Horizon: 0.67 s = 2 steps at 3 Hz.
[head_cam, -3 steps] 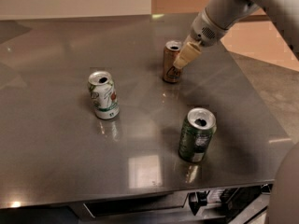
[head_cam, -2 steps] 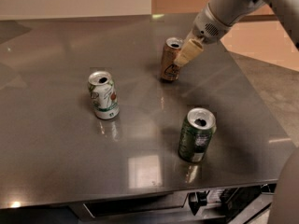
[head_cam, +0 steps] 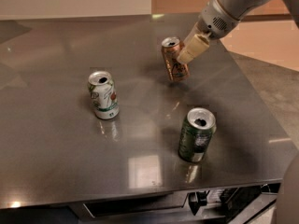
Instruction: Pick orange can
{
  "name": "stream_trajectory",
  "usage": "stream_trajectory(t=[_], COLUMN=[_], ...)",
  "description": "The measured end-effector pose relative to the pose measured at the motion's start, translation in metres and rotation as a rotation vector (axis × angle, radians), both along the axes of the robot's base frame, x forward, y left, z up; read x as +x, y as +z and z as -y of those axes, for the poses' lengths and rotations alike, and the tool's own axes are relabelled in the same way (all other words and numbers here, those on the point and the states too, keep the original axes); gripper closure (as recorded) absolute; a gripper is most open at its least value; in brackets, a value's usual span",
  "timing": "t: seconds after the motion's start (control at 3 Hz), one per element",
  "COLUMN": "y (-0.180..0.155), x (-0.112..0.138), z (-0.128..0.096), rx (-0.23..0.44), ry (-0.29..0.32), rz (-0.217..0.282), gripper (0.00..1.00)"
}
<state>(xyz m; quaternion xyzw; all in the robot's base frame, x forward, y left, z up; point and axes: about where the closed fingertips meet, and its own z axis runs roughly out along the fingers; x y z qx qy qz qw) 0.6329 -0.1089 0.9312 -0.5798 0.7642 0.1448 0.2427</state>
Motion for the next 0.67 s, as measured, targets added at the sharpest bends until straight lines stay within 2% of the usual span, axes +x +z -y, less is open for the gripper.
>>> stream_trajectory(t=[0.67], y=[-0.017], x=[-0.046], z=[0.012], rx=[0.047], ry=[0.044], rz=[-0.091], gripper=[1.0])
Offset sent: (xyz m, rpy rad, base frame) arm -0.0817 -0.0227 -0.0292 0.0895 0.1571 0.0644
